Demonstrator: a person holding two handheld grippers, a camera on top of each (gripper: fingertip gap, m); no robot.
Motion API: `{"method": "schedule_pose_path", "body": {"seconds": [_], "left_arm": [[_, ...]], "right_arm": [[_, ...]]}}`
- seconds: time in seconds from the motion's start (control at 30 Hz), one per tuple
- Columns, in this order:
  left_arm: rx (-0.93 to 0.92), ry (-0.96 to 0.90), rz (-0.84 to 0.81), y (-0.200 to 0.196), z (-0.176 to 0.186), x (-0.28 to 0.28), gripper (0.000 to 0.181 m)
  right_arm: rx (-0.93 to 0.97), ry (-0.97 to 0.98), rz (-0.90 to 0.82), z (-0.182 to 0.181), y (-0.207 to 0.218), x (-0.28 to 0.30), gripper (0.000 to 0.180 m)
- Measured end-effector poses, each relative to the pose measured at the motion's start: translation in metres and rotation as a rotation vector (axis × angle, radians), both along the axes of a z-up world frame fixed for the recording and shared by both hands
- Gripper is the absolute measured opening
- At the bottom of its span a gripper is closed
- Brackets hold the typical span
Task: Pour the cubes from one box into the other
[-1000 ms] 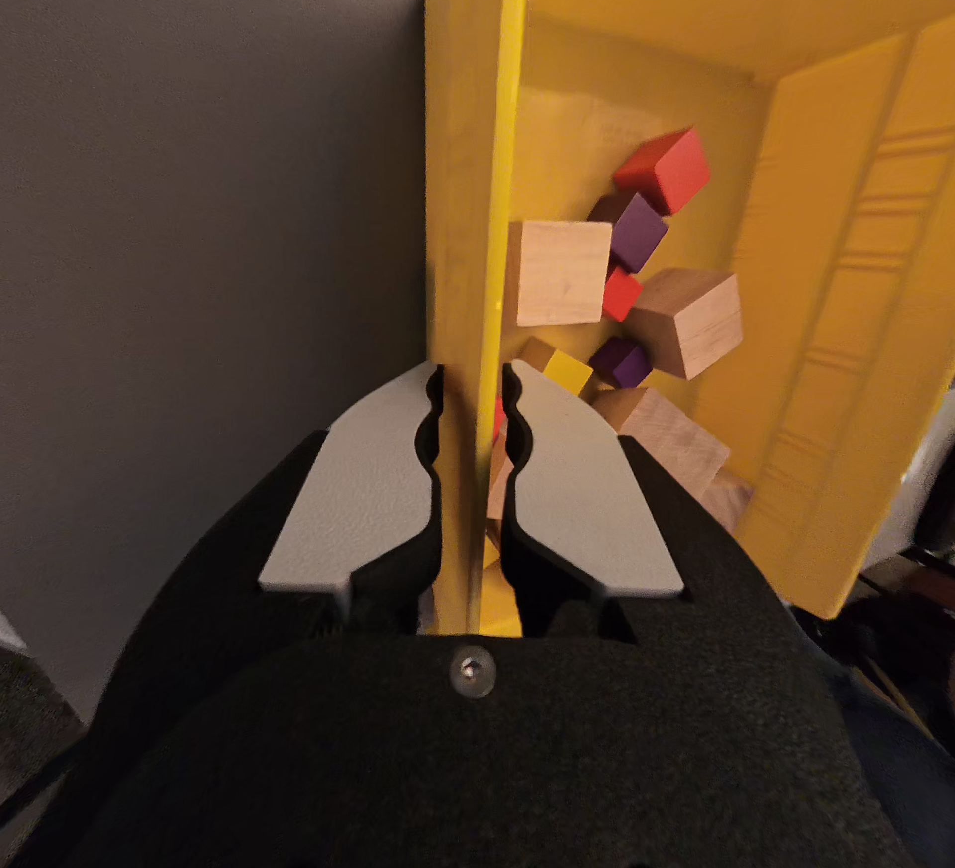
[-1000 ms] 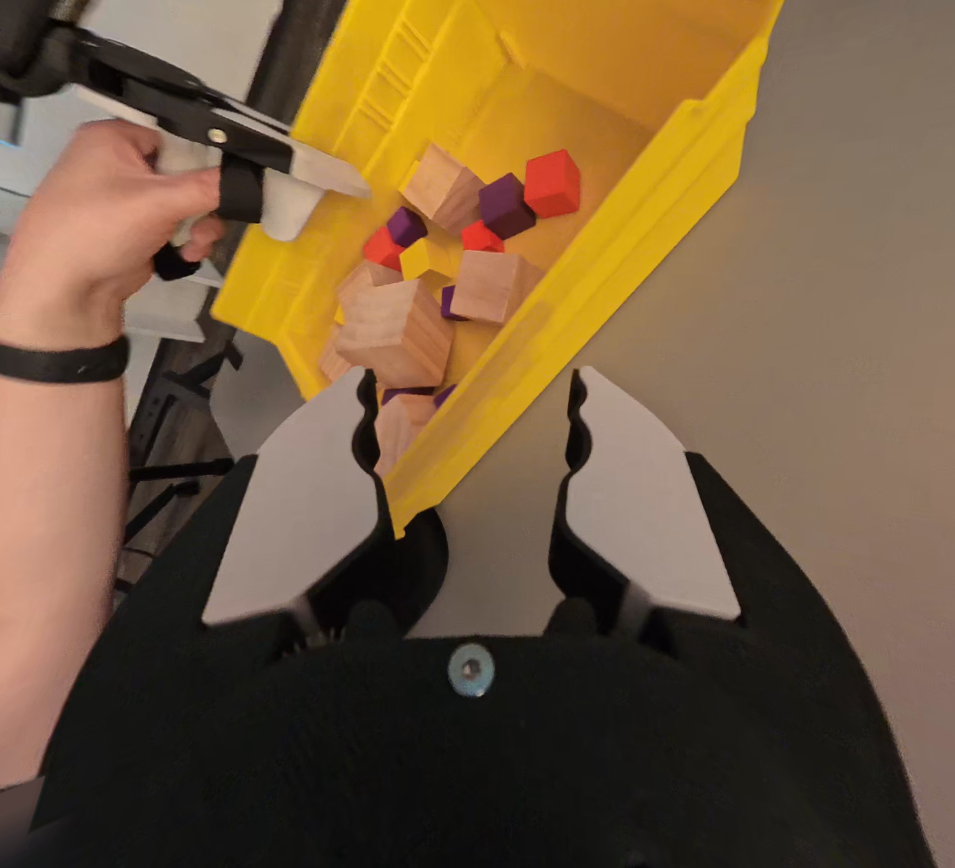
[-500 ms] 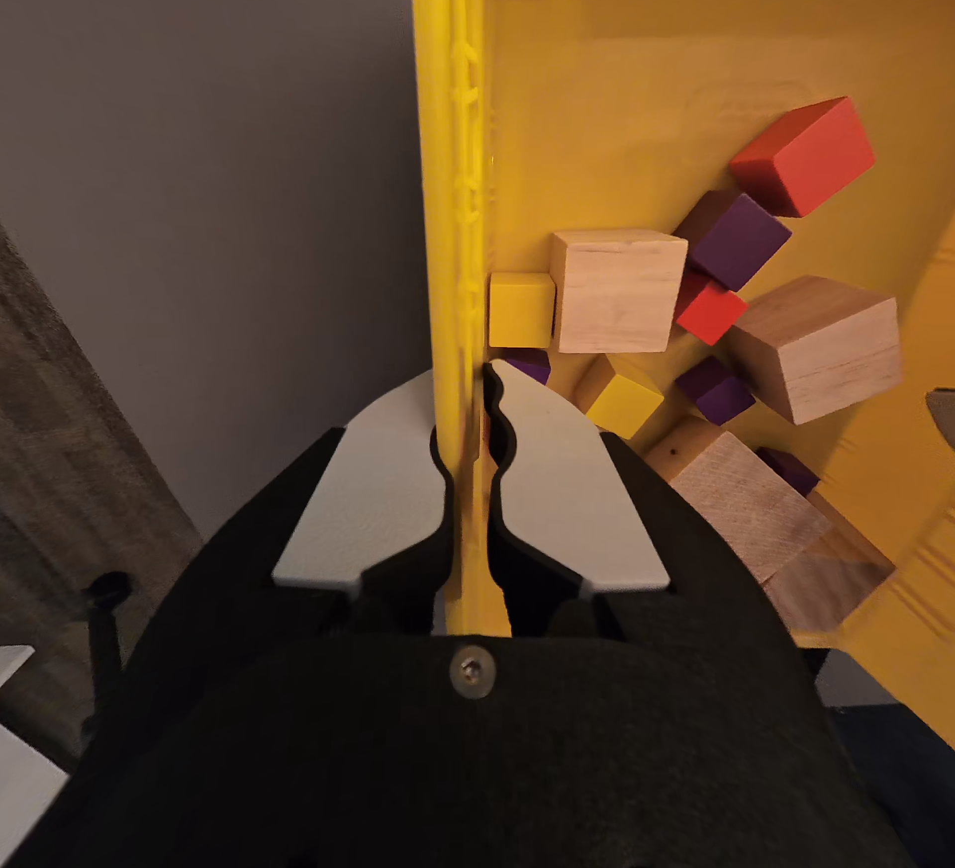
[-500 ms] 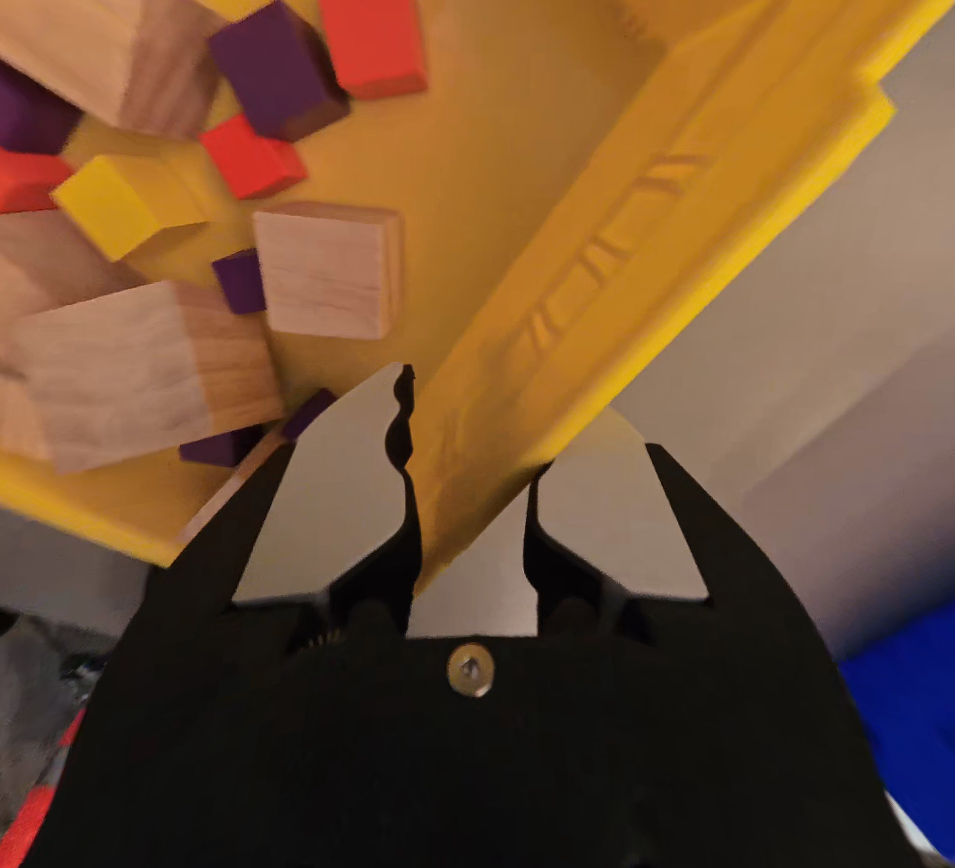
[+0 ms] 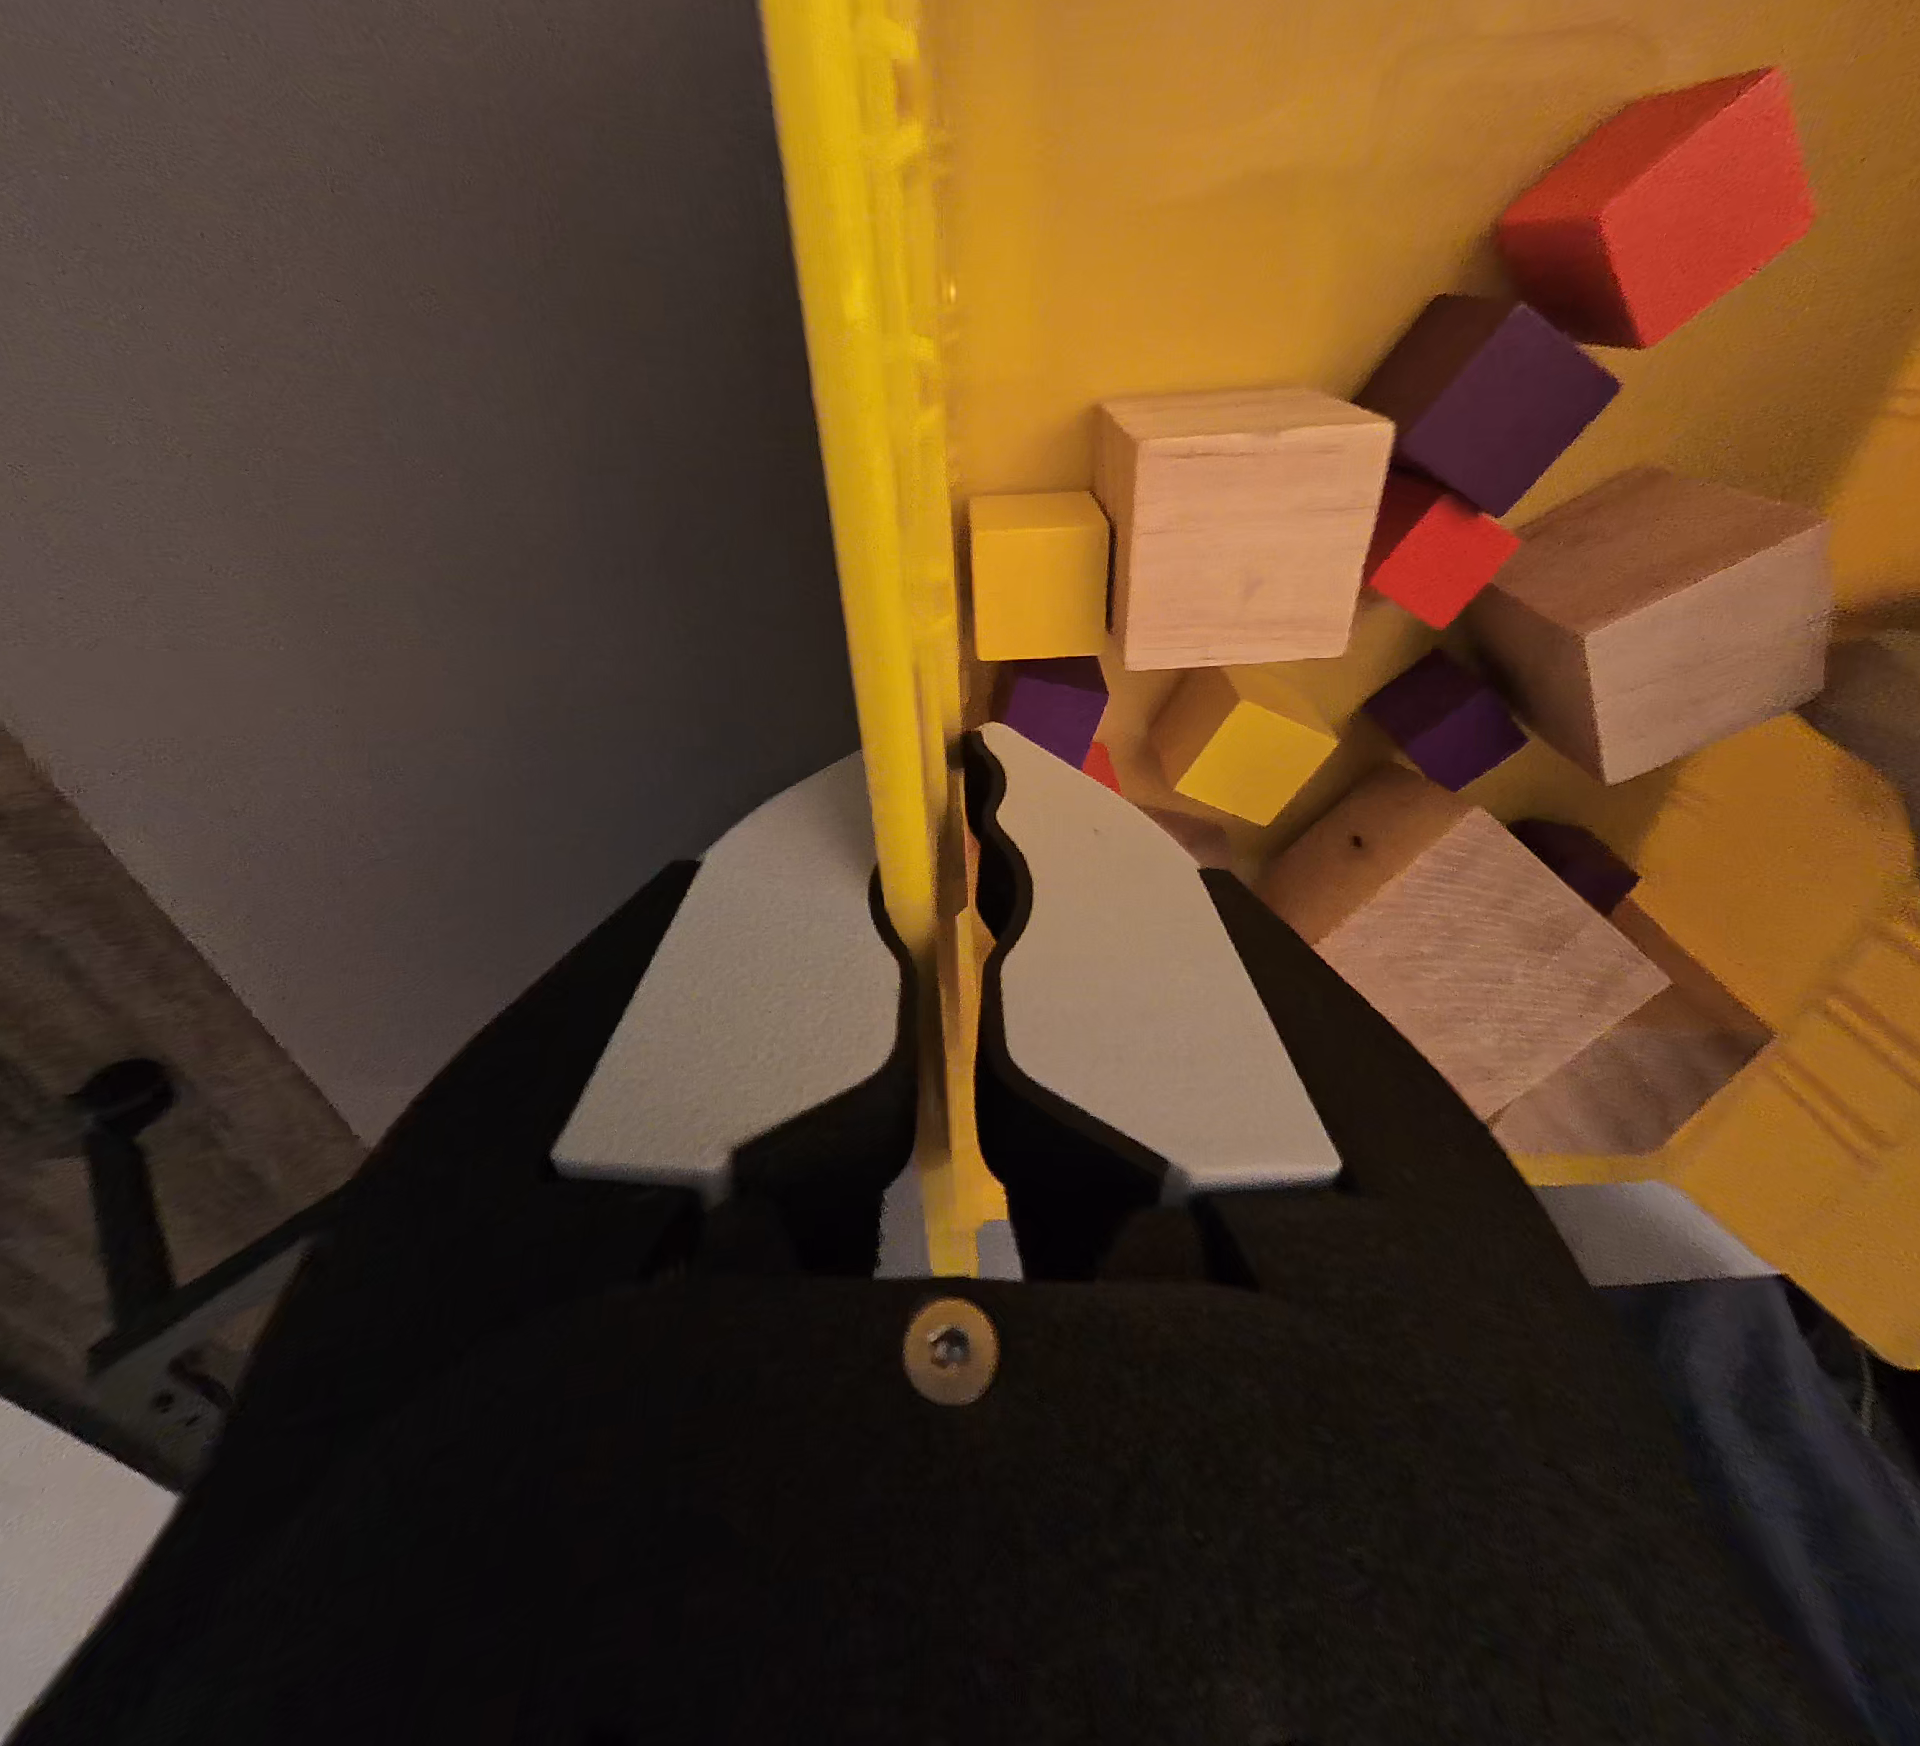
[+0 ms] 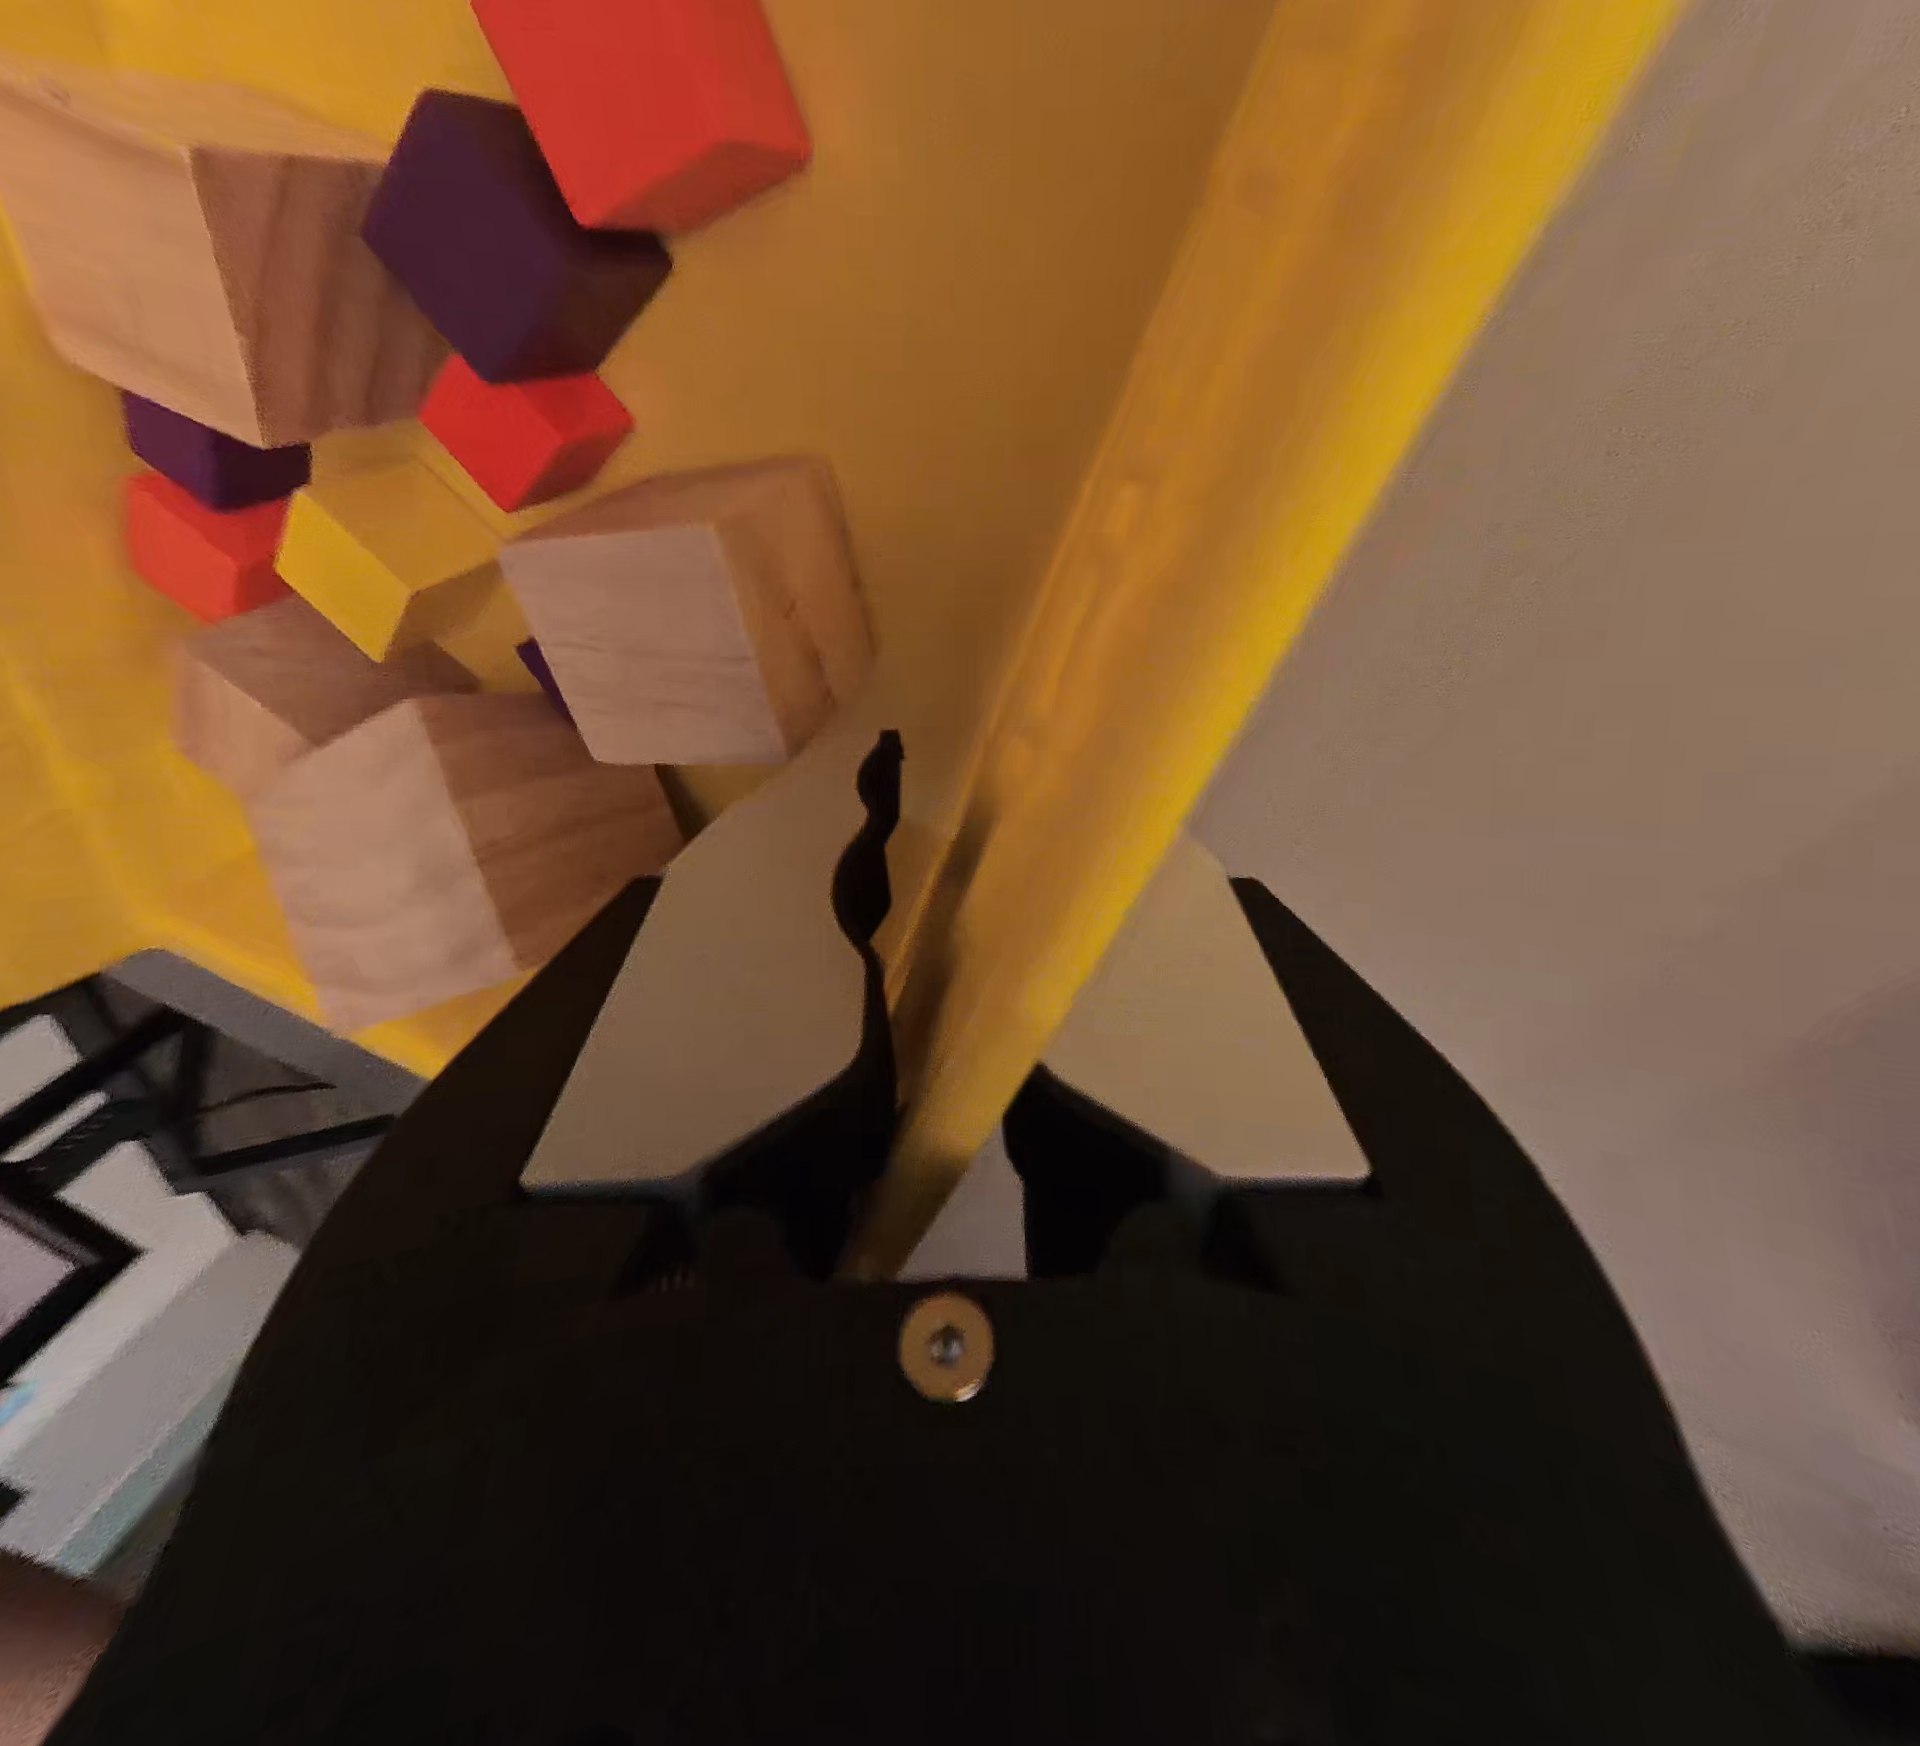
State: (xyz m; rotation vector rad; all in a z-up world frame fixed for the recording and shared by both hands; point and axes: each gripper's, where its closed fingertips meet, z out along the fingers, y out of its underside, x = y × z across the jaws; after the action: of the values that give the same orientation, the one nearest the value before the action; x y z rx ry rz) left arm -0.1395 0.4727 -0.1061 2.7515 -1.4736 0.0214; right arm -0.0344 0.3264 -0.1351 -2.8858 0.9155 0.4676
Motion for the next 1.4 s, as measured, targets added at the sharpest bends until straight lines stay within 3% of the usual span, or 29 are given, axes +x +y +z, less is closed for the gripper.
{"method": "schedule_pose_path", "body": {"seconds": [0.1,0.43,0.77,0.9,1.17,1.4], "left_arm": [[0.006,-0.001,-0.036,-0.010,0.000,0.010,0.005],[-0.013,0.035,-0.138,-0.078,0.030,0.069,0.006],[0.069,-0.058,-0.310,-0.181,0.148,0.212,0.007],[0.055,-0.146,-0.385,-0.236,0.175,0.282,0.007],[0.016,-0.391,-0.502,-0.332,0.170,0.406,0.007],[-0.024,-0.559,-0.512,-0.367,0.155,0.459,0.006]], "right_arm": [[-0.058,-0.111,0.049,0.002,-0.010,0.018,0.008],[-0.090,-0.084,0.031,0.026,-0.071,0.084,0.004],[-0.025,-0.155,-0.071,0.141,-0.181,0.215,0.004],[-0.023,-0.223,-0.139,0.178,-0.244,0.276,0.004],[-0.036,-0.495,-0.265,0.204,-0.352,0.387,0.004],[-0.042,-0.710,-0.270,0.210,-0.389,0.434,0.004]]}}
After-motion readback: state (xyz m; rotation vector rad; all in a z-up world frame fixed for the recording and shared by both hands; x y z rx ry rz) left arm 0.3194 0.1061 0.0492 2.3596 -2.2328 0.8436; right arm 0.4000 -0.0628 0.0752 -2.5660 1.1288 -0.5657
